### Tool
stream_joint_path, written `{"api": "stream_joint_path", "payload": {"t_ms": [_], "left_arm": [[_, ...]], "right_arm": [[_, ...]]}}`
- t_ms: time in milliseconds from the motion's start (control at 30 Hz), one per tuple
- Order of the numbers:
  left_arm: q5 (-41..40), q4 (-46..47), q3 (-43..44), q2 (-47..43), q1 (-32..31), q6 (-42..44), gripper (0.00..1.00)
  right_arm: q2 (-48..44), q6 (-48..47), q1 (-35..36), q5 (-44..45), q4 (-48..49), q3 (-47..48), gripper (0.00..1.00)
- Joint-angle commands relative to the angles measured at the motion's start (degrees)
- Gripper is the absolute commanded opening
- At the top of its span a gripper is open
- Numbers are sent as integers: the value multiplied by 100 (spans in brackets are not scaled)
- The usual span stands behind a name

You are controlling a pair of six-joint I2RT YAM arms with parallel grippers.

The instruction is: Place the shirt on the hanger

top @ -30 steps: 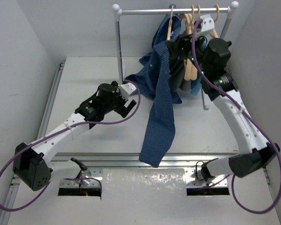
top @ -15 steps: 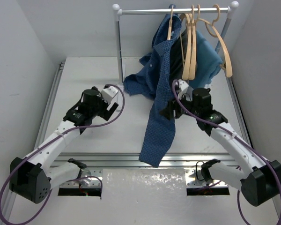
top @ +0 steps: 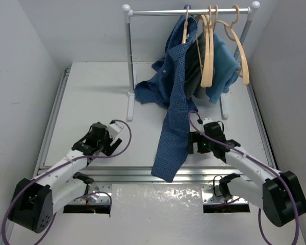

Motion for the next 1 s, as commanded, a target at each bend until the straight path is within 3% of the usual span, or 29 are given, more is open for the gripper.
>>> {"api": "stream_joint_path", "payload": {"t_ms": [0, 333, 967], "left_arm": [[-373, 594, -348, -154, 134, 25, 92], [-329, 700, -429, -515, 152, -424, 90], [-303, 683, -420, -453, 152, -415, 89]], "right_arm": [[-347, 468, -121, 1139, 291, -248, 99], [-1112, 819, -121, 1773, 915, -872, 99], [-1524, 1136, -121, 1861, 1074, -1162, 99]]}}
